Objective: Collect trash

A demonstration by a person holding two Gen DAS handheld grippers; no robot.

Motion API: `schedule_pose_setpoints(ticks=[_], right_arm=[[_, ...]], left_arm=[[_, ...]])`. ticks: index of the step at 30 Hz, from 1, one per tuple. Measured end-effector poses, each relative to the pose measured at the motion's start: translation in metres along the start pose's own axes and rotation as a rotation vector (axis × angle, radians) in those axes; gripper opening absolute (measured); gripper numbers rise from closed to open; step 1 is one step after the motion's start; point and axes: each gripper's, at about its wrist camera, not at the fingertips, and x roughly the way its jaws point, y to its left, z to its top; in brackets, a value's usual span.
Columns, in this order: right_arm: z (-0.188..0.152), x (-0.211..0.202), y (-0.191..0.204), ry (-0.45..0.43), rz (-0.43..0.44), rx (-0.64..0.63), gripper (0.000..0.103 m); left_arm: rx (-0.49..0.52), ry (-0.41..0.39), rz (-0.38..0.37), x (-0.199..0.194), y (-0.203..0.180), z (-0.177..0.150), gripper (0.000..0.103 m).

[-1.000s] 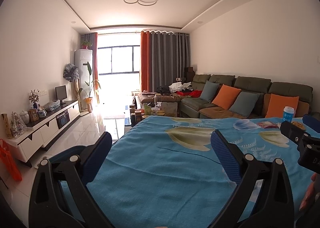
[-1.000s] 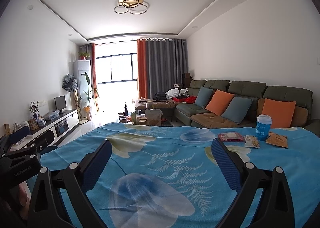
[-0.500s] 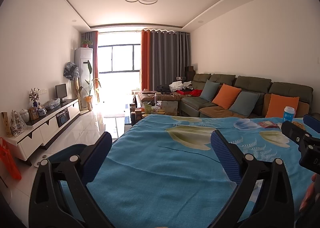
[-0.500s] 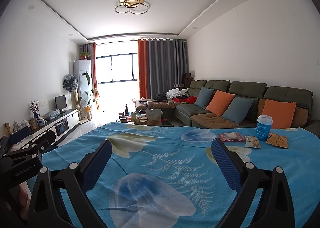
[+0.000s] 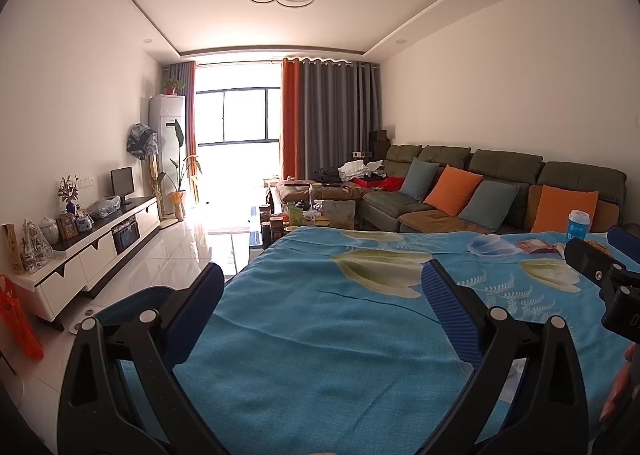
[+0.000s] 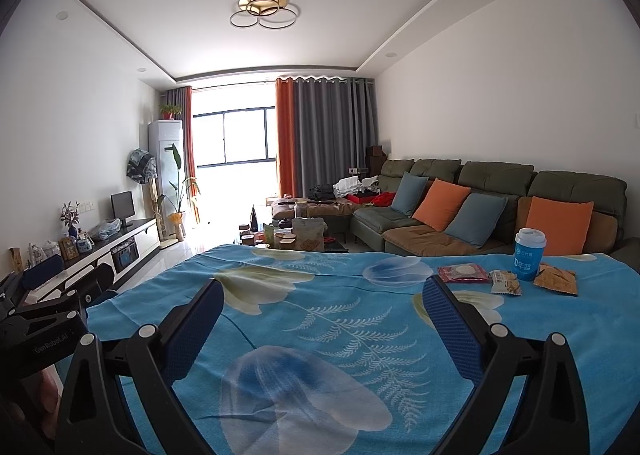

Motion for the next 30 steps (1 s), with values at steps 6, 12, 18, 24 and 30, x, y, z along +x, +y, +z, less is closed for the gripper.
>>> schedule_pose_setpoints(ticks=[6, 12, 18, 24, 30], right_arm=[[0.000, 0.000, 0.000, -0.001, 0.000, 0.000, 0.096], [0.000, 0.000, 0.000, 0.000, -0.001, 0.000, 0.096], [-0.001, 0.001, 0.000, 0.005, 0.000, 0.003, 0.096], [-0.001, 0.002, -0.001, 0.008, 0.000, 0.004, 0.096], [0.003, 0.002, -0.015, 0.027, -0.011, -0.001, 0.096]], left_arm=[[-0.001, 0.003, -0.001, 0.000, -0.001, 0.000, 0.097], [-0.004, 0.015, -0.009, 0.001, 0.003, -0.004, 0.097], [0.000, 0.020, -0.011, 0.002, 0.003, -0.005, 0.097], [0.015, 0.024, -0.015, 0.004, 0.003, -0.003, 0.097], [0.051, 0.107, -0.069, 0.017, 0.000, 0.001, 0.097]])
